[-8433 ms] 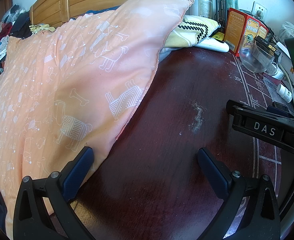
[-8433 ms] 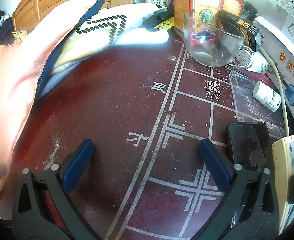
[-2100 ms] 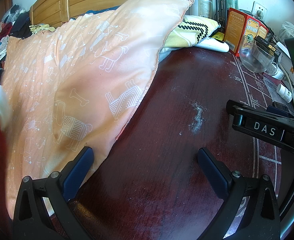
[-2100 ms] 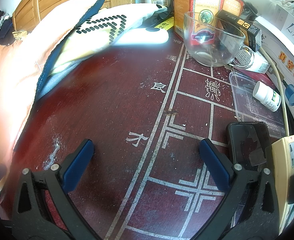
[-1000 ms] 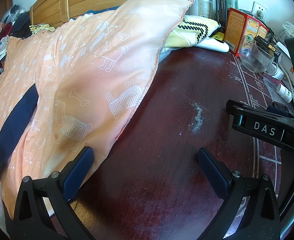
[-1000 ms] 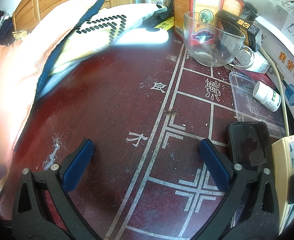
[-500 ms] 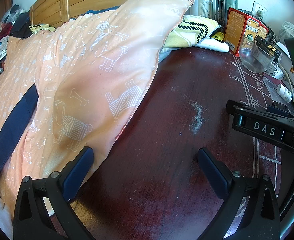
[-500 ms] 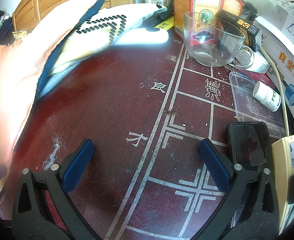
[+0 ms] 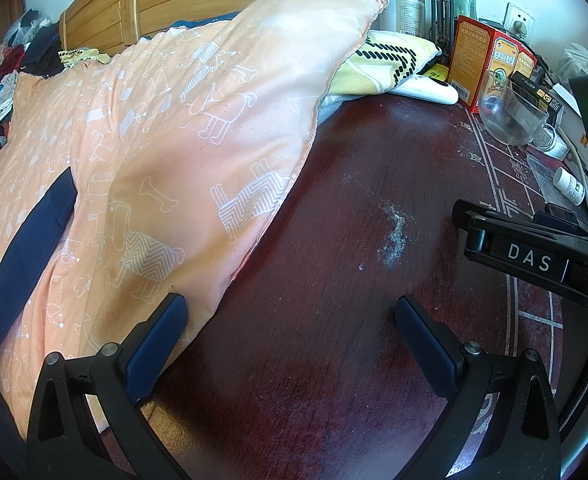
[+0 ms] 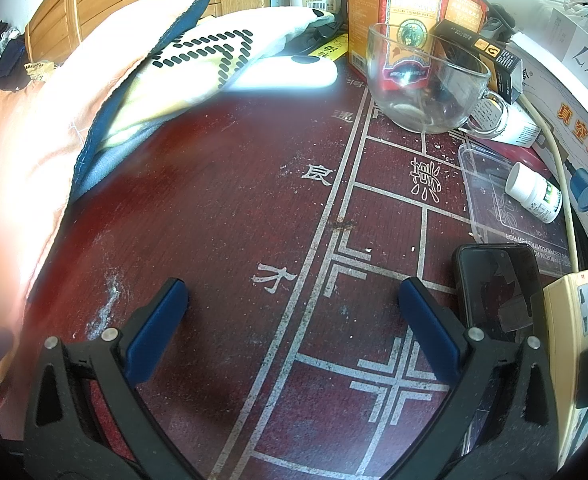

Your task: Fold small clothes

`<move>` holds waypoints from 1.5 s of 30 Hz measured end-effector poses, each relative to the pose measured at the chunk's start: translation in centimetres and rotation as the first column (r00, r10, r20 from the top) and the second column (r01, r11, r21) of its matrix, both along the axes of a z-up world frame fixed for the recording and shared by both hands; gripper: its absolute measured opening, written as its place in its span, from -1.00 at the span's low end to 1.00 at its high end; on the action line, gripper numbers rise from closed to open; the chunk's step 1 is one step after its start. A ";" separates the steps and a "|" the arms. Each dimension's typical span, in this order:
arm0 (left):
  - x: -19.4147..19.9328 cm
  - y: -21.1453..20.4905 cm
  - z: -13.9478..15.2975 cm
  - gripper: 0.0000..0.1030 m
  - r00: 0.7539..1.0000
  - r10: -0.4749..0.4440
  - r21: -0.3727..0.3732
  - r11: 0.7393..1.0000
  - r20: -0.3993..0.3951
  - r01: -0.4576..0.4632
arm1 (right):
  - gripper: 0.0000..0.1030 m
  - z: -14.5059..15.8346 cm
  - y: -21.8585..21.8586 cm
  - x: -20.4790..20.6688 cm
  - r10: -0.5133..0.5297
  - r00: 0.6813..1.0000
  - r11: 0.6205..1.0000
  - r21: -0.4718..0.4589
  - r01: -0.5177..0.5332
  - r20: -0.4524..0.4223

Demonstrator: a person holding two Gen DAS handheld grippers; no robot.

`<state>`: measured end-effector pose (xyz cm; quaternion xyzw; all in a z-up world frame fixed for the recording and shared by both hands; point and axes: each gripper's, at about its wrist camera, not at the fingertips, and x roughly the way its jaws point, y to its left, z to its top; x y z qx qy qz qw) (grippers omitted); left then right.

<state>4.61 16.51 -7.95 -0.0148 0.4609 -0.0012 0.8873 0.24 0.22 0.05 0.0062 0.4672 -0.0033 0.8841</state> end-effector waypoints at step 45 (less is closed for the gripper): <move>-9.6 4.3 7.3 1.00 0.971 -0.145 -0.058 0.986 0.190 0.159 | 1.00 4.4 -0.9 -2.7 0.216 0.963 0.944 0.216 -0.248 0.162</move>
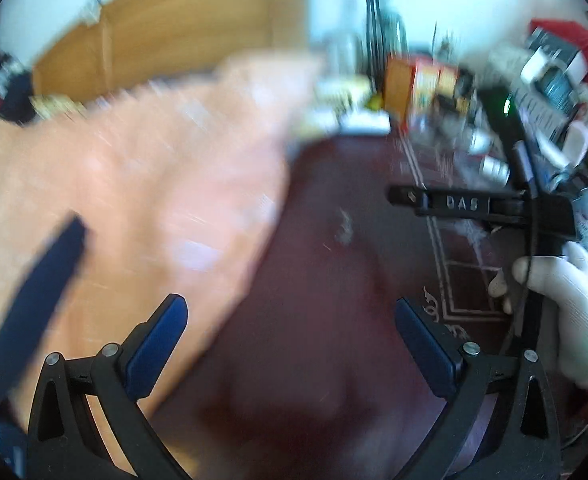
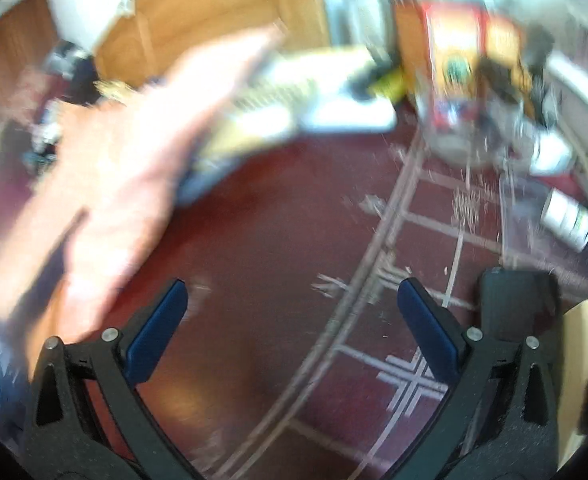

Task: Fold small clothes
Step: 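Swing both tools toward the bed above the spread navy shirt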

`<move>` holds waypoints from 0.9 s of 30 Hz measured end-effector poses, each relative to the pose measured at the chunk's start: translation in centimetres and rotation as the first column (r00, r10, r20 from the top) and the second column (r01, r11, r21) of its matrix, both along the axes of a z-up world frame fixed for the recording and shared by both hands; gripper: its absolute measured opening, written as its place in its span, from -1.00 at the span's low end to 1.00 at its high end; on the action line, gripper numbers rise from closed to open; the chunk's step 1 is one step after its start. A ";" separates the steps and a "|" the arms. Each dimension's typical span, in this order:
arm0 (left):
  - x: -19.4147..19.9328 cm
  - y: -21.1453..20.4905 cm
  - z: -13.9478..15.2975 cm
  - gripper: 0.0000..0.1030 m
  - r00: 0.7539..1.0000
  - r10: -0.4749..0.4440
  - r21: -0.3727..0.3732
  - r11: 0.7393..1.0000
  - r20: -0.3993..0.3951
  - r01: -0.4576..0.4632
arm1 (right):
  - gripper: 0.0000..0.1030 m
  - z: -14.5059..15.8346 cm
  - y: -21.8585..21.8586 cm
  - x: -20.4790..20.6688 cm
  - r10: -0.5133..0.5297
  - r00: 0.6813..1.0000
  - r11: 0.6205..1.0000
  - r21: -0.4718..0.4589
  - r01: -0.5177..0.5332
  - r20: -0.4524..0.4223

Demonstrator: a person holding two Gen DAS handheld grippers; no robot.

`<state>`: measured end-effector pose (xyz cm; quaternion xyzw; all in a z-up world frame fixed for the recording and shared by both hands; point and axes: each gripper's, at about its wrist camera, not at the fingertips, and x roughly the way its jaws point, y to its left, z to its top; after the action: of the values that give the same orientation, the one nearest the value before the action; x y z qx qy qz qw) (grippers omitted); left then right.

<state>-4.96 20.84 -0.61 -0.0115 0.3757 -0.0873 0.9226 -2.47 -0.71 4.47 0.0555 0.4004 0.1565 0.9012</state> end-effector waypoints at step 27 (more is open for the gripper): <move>-44.8 19.5 30.4 1.00 0.430 0.588 -0.463 0.808 0.685 -0.365 | 1.00 14.0 28.9 -15.9 0.618 0.511 0.402 0.318 -0.859 0.598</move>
<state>-49.75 40.34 29.76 -0.1907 -0.1164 0.1383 0.9649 -18.40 28.18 18.43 0.1077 0.1254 0.6692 0.7245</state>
